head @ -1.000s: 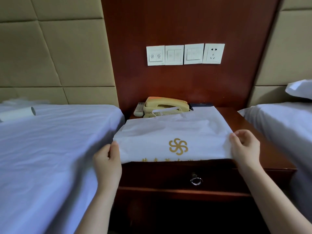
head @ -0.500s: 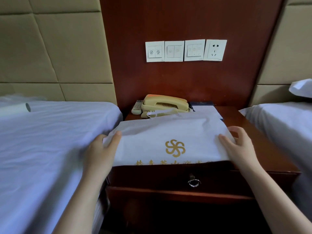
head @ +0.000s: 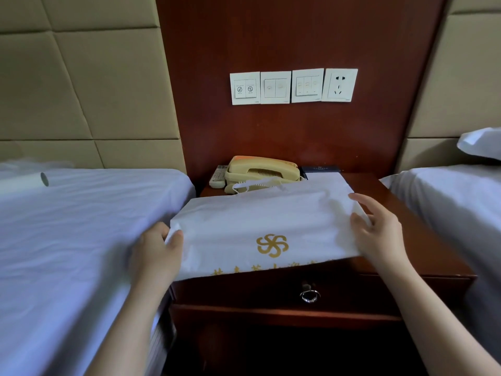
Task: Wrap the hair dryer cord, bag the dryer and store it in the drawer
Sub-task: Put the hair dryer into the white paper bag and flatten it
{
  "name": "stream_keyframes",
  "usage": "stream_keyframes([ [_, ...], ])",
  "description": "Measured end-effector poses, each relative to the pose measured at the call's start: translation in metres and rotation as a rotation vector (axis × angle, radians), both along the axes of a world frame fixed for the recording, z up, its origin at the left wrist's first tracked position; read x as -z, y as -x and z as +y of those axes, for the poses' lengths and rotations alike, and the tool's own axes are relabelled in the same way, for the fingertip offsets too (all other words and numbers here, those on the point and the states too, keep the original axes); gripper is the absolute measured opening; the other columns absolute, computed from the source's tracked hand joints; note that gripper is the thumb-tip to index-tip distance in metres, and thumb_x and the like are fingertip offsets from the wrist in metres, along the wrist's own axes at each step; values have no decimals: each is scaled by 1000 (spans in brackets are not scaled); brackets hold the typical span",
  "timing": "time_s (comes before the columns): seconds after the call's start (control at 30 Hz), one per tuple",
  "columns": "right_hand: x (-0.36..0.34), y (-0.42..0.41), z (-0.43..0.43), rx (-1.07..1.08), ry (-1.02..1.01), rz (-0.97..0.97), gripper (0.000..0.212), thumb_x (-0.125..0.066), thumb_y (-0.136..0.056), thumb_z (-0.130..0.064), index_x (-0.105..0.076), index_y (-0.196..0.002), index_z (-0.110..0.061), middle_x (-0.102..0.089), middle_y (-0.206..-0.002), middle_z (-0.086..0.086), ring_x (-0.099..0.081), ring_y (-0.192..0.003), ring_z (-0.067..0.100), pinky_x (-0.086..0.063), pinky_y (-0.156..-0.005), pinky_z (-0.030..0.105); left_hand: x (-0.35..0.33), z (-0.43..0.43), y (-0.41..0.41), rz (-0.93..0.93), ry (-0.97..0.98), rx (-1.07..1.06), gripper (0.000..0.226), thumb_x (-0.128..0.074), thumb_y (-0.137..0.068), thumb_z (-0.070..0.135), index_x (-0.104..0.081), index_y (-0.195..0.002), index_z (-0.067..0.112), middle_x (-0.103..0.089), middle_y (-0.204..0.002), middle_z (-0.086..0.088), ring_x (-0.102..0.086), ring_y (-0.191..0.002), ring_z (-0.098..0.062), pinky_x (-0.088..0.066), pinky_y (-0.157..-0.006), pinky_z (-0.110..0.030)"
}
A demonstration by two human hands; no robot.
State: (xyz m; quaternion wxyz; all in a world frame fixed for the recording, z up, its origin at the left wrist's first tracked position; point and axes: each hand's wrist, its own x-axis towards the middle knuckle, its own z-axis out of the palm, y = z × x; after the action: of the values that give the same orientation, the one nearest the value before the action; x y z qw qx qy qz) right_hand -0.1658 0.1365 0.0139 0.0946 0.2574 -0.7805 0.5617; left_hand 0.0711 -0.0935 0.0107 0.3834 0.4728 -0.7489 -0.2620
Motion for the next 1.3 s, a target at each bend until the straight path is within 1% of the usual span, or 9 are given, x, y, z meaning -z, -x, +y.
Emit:
stream_keyframes([
  [0.1,1,3,-2,1,-70,-19,32,-50,-88,-5,-65,-113,-18,-44,-44,-9,-44,-45,3,-33,-49,14,5,-5,-5,-138,-51,22,29,-56,-78,28,-41,-59,11,-49,-58,-8,-54,-74,-38,-46,-68,-40],
  [0.2,3,1,-3,48,-257,12,41,-51,-89,-12,-55,-128,-24,-59,-84,2,-57,-87,22,-39,-74,33,5,1,-3,-317,37,-52,12,-57,-84,21,-49,-85,12,-61,-89,-13,-57,-96,-38,-44,-86,-45],
  [0.33,6,-2,-8,71,-489,312,42,-54,-86,-14,-55,-127,-22,-52,-124,16,-41,-114,40,-38,-88,43,4,13,20,-472,467,79,45,-47,-83,7,-56,-126,16,-54,-132,-11,-47,-122,-33,-24,-103,-47],
  [0.43,5,-8,-20,99,-653,442,34,-48,-89,-31,-58,-122,-29,-35,-146,19,-23,-137,40,-29,-102,50,0,22,43,-535,424,252,60,-16,-86,41,-49,-132,23,-48,-142,0,-40,-132,-21,-22,-108,-41],
  [0.53,4,-14,-37,-2,-745,456,59,-17,-83,-57,-47,-131,-39,-18,-156,10,-7,-144,35,-14,-111,48,6,21,55,-653,280,248,60,-11,-91,55,-30,-143,33,-36,-149,8,-30,-138,-18,-22,-109,-44],
  [0.6,7,-15,-48,-86,-792,431,71,0,-77,-62,-32,-138,-46,-14,-158,1,-1,-146,28,-8,-114,47,13,19,57,-659,263,219,56,-17,-93,55,-24,-144,36,-33,-150,9,-29,-139,-18,-24,-108,-46],
  [0.73,9,-6,-61,-159,-793,283,47,-15,-95,-55,-21,-141,-50,-14,-157,-8,2,-146,22,-3,-114,48,20,11,66,-630,234,194,58,-16,-92,57,-19,-146,38,-29,-153,7,-26,-141,-19,-27,-109,-46],
  [0.93,11,11,-77,-170,-782,177,47,-15,-98,-48,-16,-145,-43,-16,-157,-9,-4,-145,25,-10,-114,44,16,-16,89,-677,206,243,58,-12,-92,59,-12,-147,41,-15,-159,6,-15,-145,-20,-23,-111,-48],
  [1.3,15,-4,-40,-140,-565,362,38,-33,-92,-31,-54,-121,-19,-56,-125,0,-46,-120,22,-29,-93,31,-2,-3,86,-708,263,354,55,-21,-96,49,-26,-145,24,-32,-153,2,-28,-140,-18,-18,-110,-44],
])
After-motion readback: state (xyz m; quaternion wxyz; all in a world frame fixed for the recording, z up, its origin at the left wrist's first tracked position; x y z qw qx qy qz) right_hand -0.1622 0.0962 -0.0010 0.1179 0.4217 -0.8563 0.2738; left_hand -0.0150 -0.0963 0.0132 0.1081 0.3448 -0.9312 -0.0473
